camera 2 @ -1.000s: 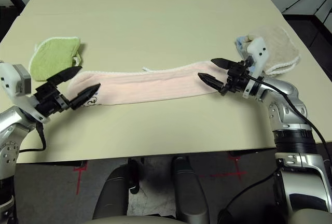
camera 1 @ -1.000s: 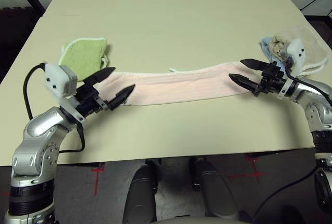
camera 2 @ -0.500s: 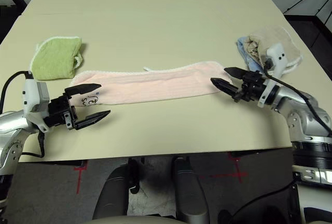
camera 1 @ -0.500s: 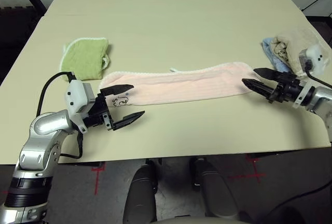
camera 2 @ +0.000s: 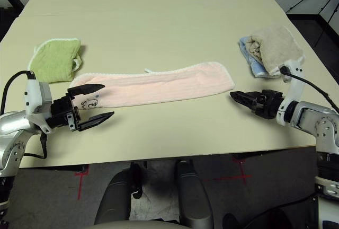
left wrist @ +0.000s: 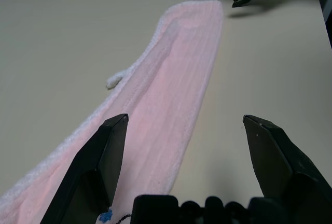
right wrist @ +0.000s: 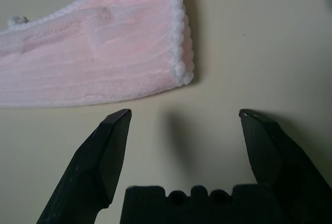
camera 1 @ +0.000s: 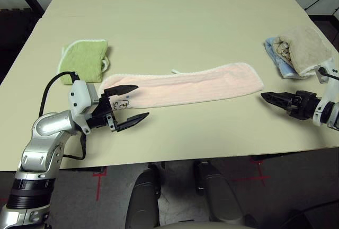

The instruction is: Fold the towel and set it aside.

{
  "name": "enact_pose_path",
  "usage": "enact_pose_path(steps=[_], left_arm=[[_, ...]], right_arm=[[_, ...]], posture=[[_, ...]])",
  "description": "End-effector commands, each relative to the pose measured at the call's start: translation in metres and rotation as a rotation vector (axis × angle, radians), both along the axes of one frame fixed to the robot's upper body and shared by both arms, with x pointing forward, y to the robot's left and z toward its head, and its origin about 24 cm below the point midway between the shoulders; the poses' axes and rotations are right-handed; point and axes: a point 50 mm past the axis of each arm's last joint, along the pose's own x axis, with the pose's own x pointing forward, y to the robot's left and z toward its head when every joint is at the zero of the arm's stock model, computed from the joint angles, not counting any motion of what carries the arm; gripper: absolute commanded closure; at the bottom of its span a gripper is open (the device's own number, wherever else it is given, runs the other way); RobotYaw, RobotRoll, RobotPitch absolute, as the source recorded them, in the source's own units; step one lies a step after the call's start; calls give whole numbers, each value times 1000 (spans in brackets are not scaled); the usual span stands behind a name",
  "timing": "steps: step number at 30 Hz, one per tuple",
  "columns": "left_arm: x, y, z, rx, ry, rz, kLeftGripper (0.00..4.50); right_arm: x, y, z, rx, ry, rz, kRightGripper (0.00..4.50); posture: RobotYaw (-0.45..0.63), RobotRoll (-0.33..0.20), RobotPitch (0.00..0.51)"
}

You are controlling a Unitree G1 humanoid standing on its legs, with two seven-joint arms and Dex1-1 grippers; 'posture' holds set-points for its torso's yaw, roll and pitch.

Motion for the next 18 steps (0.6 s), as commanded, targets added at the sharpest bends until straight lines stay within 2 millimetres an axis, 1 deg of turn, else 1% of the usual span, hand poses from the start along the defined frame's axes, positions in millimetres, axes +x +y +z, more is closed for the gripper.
enact_pose_path(steps=[1, 4, 7, 18], left_arm=[[-1, -1, -5, 19, 17, -2, 16], [0, -1, -5, 20, 17, 4, 16], [0, 0, -6, 24, 17, 12, 16], [-1, 1, -6, 34, 23, 22, 16]], right_arm=[[-4, -7, -13, 27, 88, -65, 0], [2, -4, -15, 32, 100, -80, 0], [10, 4, -16, 37, 87, -64, 0], [25, 24, -21, 47, 61, -15, 0]], posture=[[-196, 0, 207], [-189, 0, 205], [-189, 0, 205], [-166, 0, 210]])
